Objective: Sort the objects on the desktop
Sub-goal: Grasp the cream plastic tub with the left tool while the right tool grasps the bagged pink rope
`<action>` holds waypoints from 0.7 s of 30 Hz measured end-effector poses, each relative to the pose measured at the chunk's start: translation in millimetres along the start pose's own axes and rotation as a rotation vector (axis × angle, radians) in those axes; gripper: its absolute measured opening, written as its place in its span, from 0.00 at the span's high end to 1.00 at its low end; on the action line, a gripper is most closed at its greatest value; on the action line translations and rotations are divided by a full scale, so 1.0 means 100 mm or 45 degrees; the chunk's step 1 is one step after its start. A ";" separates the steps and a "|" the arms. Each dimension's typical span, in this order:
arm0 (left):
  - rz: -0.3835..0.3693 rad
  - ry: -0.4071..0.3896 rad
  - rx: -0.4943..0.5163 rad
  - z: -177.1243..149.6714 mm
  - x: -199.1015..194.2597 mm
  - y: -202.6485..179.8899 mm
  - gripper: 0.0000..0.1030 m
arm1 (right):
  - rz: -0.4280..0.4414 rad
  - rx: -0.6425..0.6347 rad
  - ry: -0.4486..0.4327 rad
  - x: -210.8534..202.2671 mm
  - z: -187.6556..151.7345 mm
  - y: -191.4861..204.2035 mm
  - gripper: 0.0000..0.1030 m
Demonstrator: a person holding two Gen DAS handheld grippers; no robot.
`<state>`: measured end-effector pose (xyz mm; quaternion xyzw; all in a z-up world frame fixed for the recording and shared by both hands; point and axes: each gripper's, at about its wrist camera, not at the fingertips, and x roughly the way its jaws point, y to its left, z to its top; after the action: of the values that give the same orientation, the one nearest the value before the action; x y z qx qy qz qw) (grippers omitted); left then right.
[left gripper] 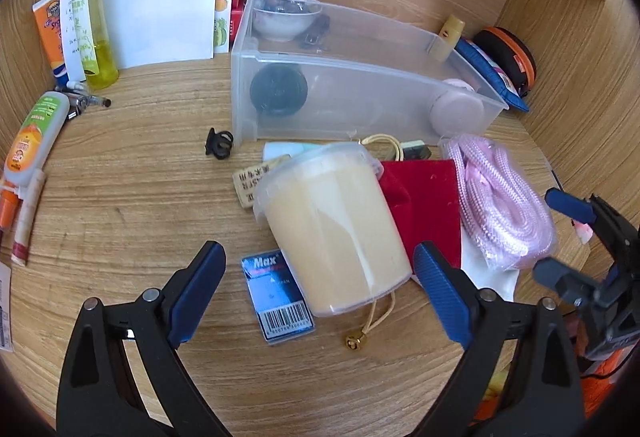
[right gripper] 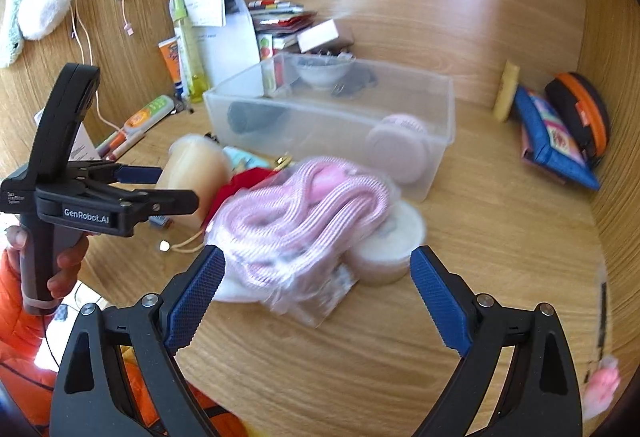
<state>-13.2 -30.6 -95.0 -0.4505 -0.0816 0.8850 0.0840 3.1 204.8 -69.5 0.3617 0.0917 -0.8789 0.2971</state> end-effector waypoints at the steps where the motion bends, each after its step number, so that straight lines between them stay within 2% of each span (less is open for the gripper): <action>1: -0.002 0.001 0.001 -0.01 0.00 0.00 0.07 | 0.003 -0.017 0.006 0.02 -0.02 0.04 0.10; 8: 0.014 0.003 0.015 -0.01 0.03 -0.01 0.07 | -0.067 -0.058 0.065 0.30 -0.02 0.17 0.09; 17: -0.012 0.022 0.011 0.07 0.15 -0.04 0.07 | -0.143 -0.053 -0.009 0.31 0.06 0.09 0.12; 18: -0.014 0.021 0.013 0.07 0.16 -0.06 0.07 | -0.143 -0.050 -0.018 0.30 0.07 0.08 0.14; 20: -0.014 0.014 0.018 0.08 0.17 -0.07 0.07 | -0.126 -0.051 -0.018 0.28 0.10 0.03 0.28; 21: -0.007 0.002 0.021 0.08 0.17 -0.08 0.07 | -0.105 -0.048 -0.018 0.26 0.12 0.00 0.29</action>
<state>-29.3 -19.9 -102.0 -0.4504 -0.0754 0.8851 0.0901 -18.7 188.3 -79.1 0.3459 0.1209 -0.8910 0.2681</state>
